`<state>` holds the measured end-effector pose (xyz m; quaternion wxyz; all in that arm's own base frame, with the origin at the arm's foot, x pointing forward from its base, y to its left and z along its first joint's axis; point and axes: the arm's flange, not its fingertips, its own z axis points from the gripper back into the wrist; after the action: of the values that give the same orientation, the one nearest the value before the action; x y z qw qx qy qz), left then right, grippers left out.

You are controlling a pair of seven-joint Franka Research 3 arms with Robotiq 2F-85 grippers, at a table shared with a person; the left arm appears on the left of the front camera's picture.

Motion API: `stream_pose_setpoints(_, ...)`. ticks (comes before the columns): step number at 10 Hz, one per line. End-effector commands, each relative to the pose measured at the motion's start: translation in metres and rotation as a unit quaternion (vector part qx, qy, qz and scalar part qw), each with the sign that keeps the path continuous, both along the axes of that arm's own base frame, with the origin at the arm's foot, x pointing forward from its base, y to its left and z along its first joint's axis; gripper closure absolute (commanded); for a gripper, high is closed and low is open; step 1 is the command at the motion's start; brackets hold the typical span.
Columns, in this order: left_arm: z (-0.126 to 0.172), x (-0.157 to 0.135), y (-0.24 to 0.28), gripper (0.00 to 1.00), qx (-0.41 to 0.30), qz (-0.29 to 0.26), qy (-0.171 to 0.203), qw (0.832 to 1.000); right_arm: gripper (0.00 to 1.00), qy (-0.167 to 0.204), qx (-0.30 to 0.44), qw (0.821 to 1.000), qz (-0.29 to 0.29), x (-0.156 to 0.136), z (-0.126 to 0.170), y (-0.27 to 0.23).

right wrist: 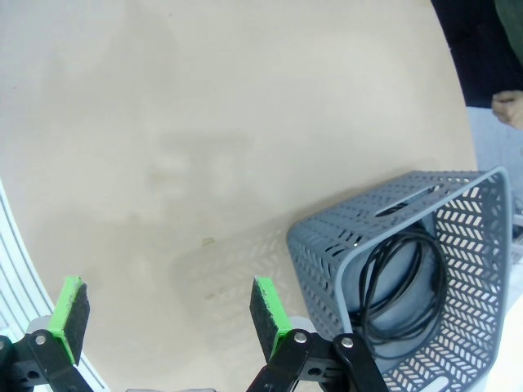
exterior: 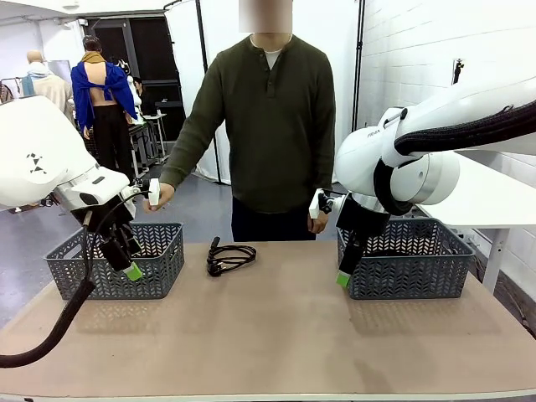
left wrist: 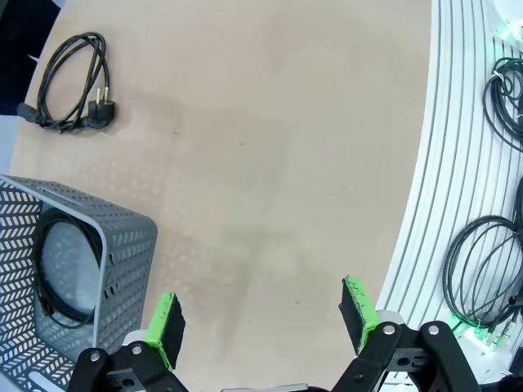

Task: Organize the cables according to human instructions.
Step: Pick up a bundle of cables and place it in the basket indicated by the human.

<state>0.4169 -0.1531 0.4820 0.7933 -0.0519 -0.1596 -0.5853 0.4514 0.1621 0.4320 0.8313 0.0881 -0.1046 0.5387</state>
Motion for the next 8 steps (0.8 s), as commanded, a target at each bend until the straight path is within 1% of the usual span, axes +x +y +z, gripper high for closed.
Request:
stream_pose_setpoints(1,0.0,0.0,0.0001,0.0,0.001,0.001,0.0,1.0,0.0,0.002,-0.001,1.0,0.004,-0.0002,-0.0002,-0.0005)
stream_pose_setpoints(8,0.0,0.0,0.0001,0.0,0.001,0.001,0.0,1.0,0.0,0.002,-0.001,1.0,0.004,-0.0002,-0.0002,-0.0005)
